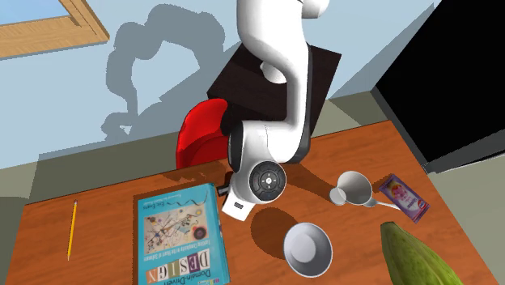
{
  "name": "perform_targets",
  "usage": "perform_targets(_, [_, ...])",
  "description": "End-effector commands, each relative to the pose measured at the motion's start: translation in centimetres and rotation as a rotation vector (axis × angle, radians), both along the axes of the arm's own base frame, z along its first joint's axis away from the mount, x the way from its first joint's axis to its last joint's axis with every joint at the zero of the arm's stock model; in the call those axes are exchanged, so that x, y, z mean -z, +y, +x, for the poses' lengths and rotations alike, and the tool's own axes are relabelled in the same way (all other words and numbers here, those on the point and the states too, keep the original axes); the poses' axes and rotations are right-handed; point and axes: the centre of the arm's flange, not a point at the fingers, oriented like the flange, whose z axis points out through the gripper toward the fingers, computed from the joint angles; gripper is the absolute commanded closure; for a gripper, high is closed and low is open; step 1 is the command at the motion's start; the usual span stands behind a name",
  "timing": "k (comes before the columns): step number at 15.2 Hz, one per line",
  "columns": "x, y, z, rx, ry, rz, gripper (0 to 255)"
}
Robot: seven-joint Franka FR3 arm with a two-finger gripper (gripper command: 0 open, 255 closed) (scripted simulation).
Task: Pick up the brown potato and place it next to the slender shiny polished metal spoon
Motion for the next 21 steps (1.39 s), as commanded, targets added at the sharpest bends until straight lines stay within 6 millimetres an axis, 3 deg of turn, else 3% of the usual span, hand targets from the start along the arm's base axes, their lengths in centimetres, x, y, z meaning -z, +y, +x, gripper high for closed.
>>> perform_targets(1, [-1.0,-0.1,0.0,0.000,0.000,0.000,255])
perform_targets(21, [-11.3,-0.1,0.0,0.000,0.000,0.000,255])
